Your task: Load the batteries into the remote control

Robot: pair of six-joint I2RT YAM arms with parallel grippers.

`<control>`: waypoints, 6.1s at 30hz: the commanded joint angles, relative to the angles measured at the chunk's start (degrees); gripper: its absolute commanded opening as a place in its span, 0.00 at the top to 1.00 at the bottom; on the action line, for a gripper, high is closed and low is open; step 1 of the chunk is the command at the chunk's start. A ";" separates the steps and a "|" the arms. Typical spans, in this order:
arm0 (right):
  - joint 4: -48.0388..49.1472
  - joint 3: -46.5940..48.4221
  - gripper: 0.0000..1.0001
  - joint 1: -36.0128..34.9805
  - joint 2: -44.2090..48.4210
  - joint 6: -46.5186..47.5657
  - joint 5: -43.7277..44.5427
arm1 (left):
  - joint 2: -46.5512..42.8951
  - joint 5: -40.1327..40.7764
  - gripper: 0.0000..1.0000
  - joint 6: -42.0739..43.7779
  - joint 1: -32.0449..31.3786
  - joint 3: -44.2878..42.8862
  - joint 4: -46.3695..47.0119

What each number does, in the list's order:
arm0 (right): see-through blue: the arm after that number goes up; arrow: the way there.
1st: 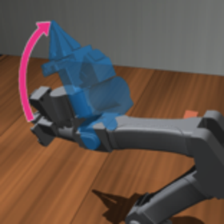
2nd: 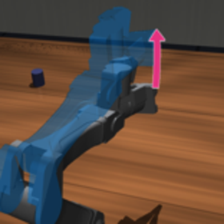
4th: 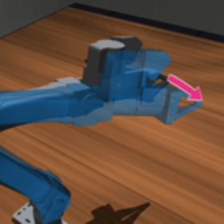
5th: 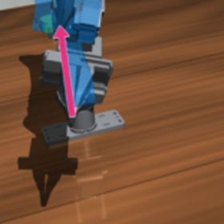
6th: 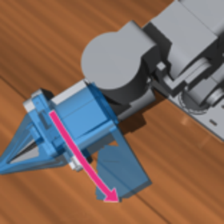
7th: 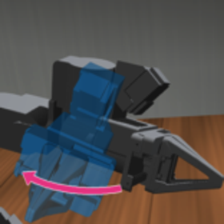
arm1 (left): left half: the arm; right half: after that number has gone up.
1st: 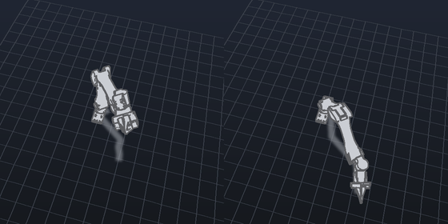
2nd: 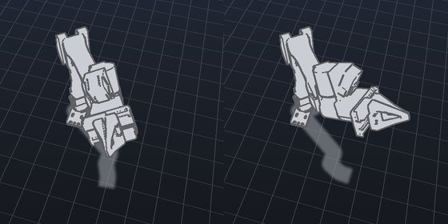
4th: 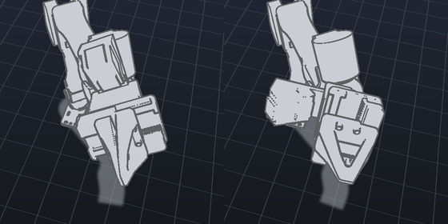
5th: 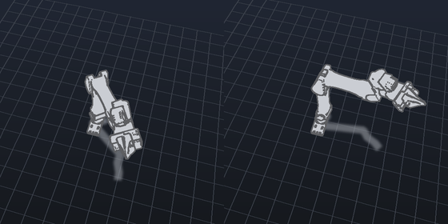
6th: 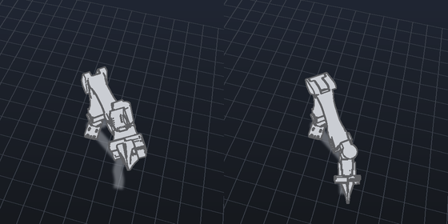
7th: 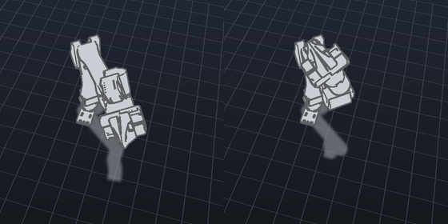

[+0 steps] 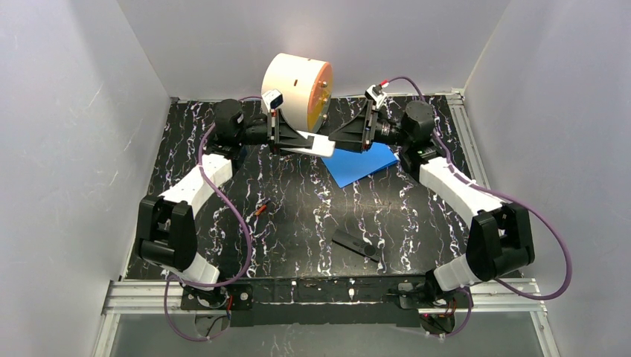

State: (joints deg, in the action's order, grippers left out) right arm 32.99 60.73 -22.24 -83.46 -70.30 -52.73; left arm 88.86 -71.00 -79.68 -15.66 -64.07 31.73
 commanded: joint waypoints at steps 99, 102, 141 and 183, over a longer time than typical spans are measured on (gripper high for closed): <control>-85.27 7.84 0.13 -37.38 -8.36 58.66 64.41 | -29.20 55.08 0.01 56.82 8.36 8.70 -71.06; -85.85 6.08 0.12 -40.11 -8.74 59.40 63.63 | -27.84 53.54 0.02 56.24 8.37 8.56 -69.90; -65.40 8.09 0.85 -32.27 -9.28 66.07 59.41 | -27.46 45.63 0.01 52.64 8.41 8.02 -66.14; 50.59 7.45 0.78 -10.76 -9.96 -27.13 11.27 | -30.96 19.84 0.03 11.47 -3.43 2.72 -14.27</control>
State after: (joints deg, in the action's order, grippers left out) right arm 79.66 68.34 -32.64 -94.32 -97.34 -41.98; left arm 58.54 -48.97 -64.45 -18.20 -62.04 11.88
